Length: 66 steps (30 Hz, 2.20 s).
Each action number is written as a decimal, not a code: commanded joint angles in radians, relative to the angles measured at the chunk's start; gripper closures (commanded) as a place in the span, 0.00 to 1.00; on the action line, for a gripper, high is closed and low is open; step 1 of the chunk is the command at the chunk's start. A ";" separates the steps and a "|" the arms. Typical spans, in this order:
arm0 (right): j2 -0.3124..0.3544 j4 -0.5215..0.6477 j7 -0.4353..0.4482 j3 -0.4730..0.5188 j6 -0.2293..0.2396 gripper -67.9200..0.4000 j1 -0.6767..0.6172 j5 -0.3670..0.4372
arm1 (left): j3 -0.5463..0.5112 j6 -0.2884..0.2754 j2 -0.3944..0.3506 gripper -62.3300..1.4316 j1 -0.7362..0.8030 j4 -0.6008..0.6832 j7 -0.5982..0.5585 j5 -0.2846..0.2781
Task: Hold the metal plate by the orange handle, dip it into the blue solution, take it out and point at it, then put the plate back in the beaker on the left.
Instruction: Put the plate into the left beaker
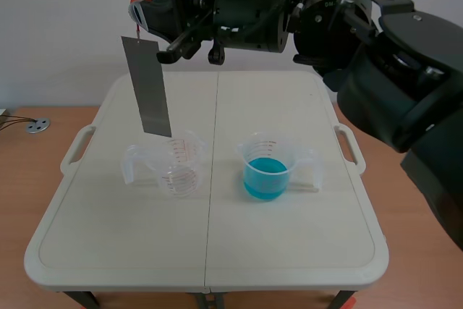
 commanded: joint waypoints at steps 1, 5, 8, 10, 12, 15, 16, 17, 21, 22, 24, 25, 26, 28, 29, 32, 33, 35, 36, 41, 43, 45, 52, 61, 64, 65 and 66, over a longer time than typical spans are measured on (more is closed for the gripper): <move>-0.003 0.004 0.019 -0.007 0.004 0.97 0.031 0.014 | 0.002 -0.004 -0.003 0.93 -0.006 0.006 -0.009 -0.006; -0.003 0.004 0.015 -0.007 0.004 0.97 0.027 0.014 | 0.002 -0.005 -0.003 0.93 -0.009 0.006 -0.010 -0.006; -0.003 0.004 0.014 -0.008 0.004 0.97 0.025 0.014 | 0.002 -0.005 -0.003 0.93 -0.011 0.006 -0.010 -0.006; -0.003 0.004 0.011 -0.008 0.004 0.97 0.025 0.014 | 0.002 -0.005 -0.003 0.93 -0.014 0.006 -0.010 -0.006; -0.003 0.004 0.006 -0.008 0.004 0.97 0.025 0.014 | 0.002 -0.005 -0.003 0.93 -0.014 0.006 -0.010 -0.006; -0.003 -0.003 -0.002 -0.008 0.004 0.97 0.023 0.014 | 0.002 -0.005 -0.003 0.93 -0.014 0.006 -0.010 -0.006; -0.003 -0.013 0.000 -0.008 0.004 0.97 0.023 0.014 | 0.002 -0.005 -0.003 0.93 -0.014 0.006 -0.010 -0.006; -0.003 -0.025 0.004 -0.008 0.004 0.97 0.023 0.014 | 0.002 -0.005 -0.003 0.93 -0.014 0.006 -0.010 -0.006; -0.003 -0.082 0.032 -0.008 0.011 0.97 0.023 0.014 | 0.002 -0.005 -0.003 0.93 -0.014 0.006 -0.010 -0.006; -0.003 -0.093 0.036 -0.008 0.017 0.97 0.023 0.014 | 0.002 -0.005 -0.003 0.93 -0.014 0.006 -0.010 -0.006; -0.004 -0.116 0.050 -0.010 0.023 0.97 0.023 0.014 | 0.002 -0.005 -0.003 0.93 -0.014 0.006 -0.010 -0.006; -0.003 -0.126 0.061 -0.016 0.023 0.97 0.023 0.014 | 0.002 -0.005 -0.003 0.93 -0.014 0.006 -0.010 -0.006; -0.003 -0.135 0.070 -0.022 0.023 0.97 0.023 0.014 | 0.002 -0.005 -0.003 0.93 -0.014 0.006 -0.010 -0.006; -0.003 -0.151 0.080 -0.035 0.023 0.97 0.023 0.014 | 0.002 -0.005 -0.003 0.93 -0.014 0.006 -0.010 -0.006; -0.003 -0.159 0.083 -0.041 0.023 0.97 0.023 0.014 | 0.002 -0.005 -0.003 0.93 -0.014 0.006 -0.010 -0.006; -0.003 -0.182 0.094 -0.060 0.023 0.97 0.023 0.014 | 0.002 -0.005 -0.003 0.93 -0.014 0.006 -0.010 -0.006; -0.003 -0.190 0.099 -0.066 0.023 0.97 0.023 0.014 | 0.002 -0.006 -0.003 0.93 -0.014 0.006 -0.010 -0.006; -0.003 -0.205 0.107 -0.078 0.023 0.97 0.023 0.015 | 0.002 -0.006 -0.003 0.93 -0.014 0.006 -0.010 -0.006; -0.003 -0.212 0.111 -0.083 0.023 0.97 0.023 0.015 | 0.002 -0.006 -0.003 0.93 -0.014 0.006 -0.010 -0.006; -0.003 -0.254 0.135 -0.109 0.023 0.97 0.023 0.015 | 0.002 -0.006 -0.003 0.93 -0.014 0.006 -0.010 -0.006; -0.003 -0.268 0.146 -0.117 0.023 0.97 0.023 0.015 | 0.002 -0.006 -0.003 0.93 -0.014 0.006 -0.010 -0.006; -0.003 -0.276 0.148 -0.119 0.023 0.97 0.023 0.015 | 0.002 -0.006 -0.003 0.93 -0.014 0.006 -0.010 -0.006; -0.003 -0.299 0.148 -0.119 0.023 0.97 0.023 0.014 | 0.002 -0.006 -0.003 0.93 -0.014 0.006 -0.010 -0.006; -0.003 -0.352 0.151 -0.119 0.023 0.97 0.023 0.014 | 0.002 -0.006 -0.003 0.87 -0.014 0.002 -0.010 -0.006; -0.003 -0.359 0.151 -0.119 0.023 0.97 0.023 0.006 | 0.002 -0.005 -0.004 0.49 -0.014 0.002 -0.011 0.035; -0.003 -0.359 0.151 -0.119 0.023 0.97 0.023 0.002 | 0.002 -0.005 -0.004 0.27 -0.014 0.002 -0.013 0.073; -0.003 -0.359 0.151 -0.119 0.023 0.97 0.023 -0.001 | 0.002 -0.005 -0.003 0.08 -0.014 0.002 -0.021 0.098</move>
